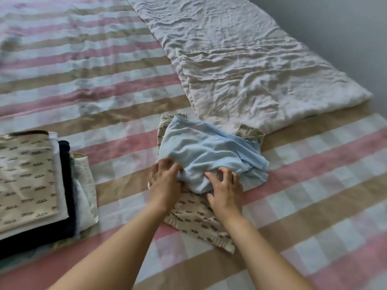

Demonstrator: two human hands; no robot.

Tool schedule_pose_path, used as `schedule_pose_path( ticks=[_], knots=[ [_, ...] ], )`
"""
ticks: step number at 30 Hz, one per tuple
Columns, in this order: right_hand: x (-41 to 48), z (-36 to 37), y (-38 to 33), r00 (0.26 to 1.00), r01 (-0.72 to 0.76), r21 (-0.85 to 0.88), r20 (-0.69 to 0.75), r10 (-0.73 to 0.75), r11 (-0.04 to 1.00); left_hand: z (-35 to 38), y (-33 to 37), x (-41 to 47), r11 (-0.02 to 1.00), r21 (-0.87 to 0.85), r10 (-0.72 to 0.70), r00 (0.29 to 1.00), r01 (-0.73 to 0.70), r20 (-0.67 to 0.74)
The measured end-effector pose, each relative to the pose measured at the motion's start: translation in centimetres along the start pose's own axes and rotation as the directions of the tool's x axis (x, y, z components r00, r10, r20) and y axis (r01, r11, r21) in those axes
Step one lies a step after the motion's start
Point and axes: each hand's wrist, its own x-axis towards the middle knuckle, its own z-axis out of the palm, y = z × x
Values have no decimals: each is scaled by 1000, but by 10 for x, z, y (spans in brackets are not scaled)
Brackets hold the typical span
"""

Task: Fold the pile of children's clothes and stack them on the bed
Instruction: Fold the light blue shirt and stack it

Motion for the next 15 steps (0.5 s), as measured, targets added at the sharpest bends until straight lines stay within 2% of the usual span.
schedule_pose_path(
  ticks=[3, 5, 8, 11, 15],
  knots=[
    [9, -2, -3, 994, 0, 79, -111, 9, 997, -2, -5, 5, 997, 11, 76, 995, -76, -57],
    [10, -7, -9, 986, 36, 166, -168, -8, 985, -9, -6, 1, 991, -70, 107, 991, -112, -77],
    [-3, -23, -21, 973, 109, 334, -227, -32, 936, -25, -4, -15, 965, -236, 83, 986, -116, -145],
    [-26, -41, -39, 968, 174, 426, -239, -75, 888, -53, -2, -42, 930, -346, 50, 975, -124, -215],
    [-66, -68, -71, 958, 250, 547, -260, -121, 799, -105, -12, -95, 902, -407, 25, 957, -146, -287]
  ],
)
